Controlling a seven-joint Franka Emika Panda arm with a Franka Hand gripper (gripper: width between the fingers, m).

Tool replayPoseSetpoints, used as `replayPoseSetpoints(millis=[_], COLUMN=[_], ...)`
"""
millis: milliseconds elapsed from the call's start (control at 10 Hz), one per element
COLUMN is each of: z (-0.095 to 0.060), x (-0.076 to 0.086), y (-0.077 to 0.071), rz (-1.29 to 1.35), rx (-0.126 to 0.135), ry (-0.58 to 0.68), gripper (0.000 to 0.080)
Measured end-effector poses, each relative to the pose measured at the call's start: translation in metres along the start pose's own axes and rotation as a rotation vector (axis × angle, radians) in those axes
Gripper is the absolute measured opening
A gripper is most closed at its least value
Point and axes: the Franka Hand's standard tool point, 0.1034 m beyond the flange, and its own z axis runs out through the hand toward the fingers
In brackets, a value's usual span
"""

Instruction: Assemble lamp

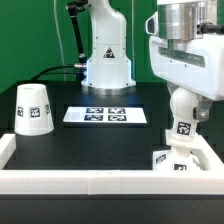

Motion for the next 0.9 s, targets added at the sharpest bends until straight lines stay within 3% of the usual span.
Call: replayPoseSetpoints(millis=[100,200,400,600,900], z=[0.0,0.001,0.001,0.002,0.002], x=[-0.002,-0.003,-0.003,-0.006,-0.025], y=[0.0,0.0,0.0,0.0,0.013], rz=[0.042,0.044,0.033,0.01,-0.186], rx=[0.001,0.0,-0.001,-0.004,-0.059], ry=[-0.005,-0.006,-0.006,-0.006,-0.021], gripper=[0.0577,0.0647,0.0688,0.0698,0.0698])
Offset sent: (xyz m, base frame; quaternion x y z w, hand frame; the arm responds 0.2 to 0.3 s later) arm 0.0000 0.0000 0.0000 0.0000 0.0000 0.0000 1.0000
